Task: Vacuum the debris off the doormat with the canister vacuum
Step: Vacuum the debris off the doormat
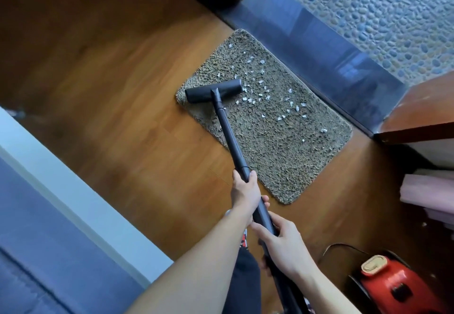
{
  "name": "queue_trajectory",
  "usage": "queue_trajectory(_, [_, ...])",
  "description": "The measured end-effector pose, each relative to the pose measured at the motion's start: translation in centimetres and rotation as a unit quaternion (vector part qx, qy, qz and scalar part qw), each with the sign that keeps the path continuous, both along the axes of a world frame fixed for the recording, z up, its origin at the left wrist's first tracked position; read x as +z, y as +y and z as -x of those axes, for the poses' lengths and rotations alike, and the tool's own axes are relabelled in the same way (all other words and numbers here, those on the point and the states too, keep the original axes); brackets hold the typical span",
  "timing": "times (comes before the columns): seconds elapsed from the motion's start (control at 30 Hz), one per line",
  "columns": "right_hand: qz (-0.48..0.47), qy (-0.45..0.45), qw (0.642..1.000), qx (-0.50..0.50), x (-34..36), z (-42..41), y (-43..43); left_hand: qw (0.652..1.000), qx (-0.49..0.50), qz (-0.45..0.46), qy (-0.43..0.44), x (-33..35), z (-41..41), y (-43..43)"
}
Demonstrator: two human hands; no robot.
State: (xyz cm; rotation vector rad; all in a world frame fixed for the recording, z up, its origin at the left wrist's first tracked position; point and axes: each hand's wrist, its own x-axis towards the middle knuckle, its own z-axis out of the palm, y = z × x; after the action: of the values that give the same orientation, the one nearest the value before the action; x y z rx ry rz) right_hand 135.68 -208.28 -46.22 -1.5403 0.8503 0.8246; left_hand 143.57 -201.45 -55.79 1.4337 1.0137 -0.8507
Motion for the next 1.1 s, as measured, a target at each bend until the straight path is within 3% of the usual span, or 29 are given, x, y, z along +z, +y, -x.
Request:
queue_trajectory(0.2, [0.000,0.004,1.000,-0.024,-0.9,-3.5,0.3,1.000,-0.024,0.006,-0.009,-0.3,-4.1,-0.1])
queue_trajectory(0.4, [0.001,0.004,1.000,-0.021,-0.8,-1.9,0.0,0.999,-0.036,0.003,0.002,-0.1,-2.7,-0.4])
queue_trajectory(1.1, [-0.018,0.029,0.999,0.039,2.5,14.6,-5.2,0.999,0.030,0.006,0.029,3.4,15.3,-4.4])
